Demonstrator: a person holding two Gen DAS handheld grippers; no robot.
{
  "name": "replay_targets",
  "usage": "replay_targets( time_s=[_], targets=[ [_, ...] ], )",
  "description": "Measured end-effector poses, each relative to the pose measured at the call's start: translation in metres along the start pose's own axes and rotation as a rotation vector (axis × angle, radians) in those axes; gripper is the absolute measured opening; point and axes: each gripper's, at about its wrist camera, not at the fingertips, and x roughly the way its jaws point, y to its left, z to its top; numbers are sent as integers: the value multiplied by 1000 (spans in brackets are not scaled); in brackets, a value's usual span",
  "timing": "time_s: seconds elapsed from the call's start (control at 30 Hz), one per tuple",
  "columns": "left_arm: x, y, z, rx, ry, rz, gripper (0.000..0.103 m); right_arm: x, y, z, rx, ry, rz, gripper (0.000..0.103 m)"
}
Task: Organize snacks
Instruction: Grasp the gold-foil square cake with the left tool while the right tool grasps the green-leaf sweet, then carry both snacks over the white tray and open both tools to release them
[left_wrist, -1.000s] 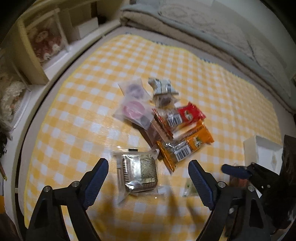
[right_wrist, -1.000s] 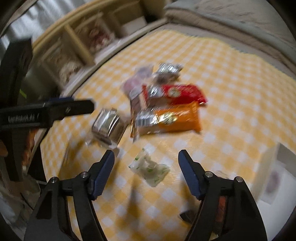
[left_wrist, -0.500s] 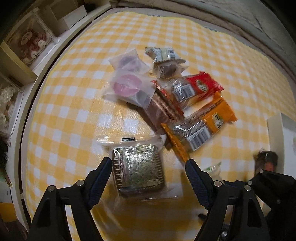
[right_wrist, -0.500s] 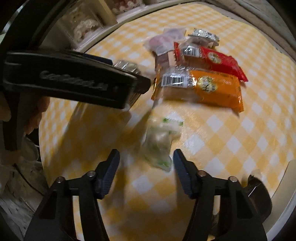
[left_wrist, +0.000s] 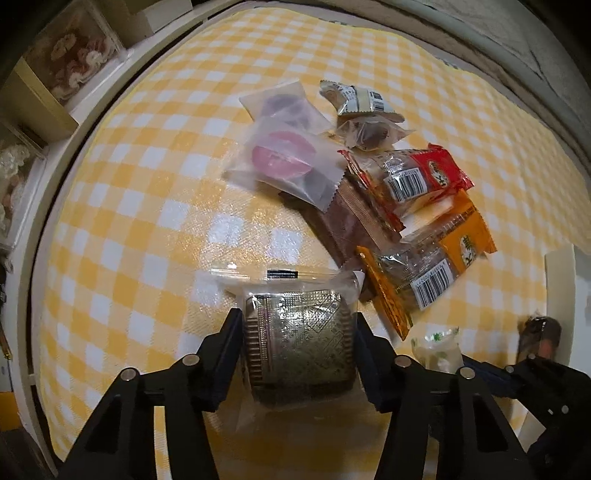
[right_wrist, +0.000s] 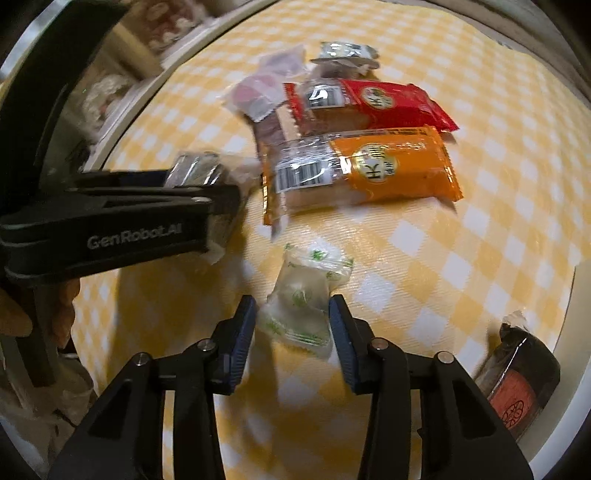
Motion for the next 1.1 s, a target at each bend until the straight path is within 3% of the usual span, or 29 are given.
replay_targets(
  time_s=[0.23,0.43,0.7,1.1],
  targets=[
    [-10,-1,-6,34,8,-19,51,1,-2,8,88,-9,-19,40],
    [-39,3,-14,30,-55,-37,51,-2,-1,11,98,-38,-46,34],
    [-96,11,-27,-9,-211,-51,51,-33,9,9,25,-154,-101,34],
    [-179,18,-72,-12,-437,-84,51,-116,21,3,-36,-419,-168,33]
  ],
)
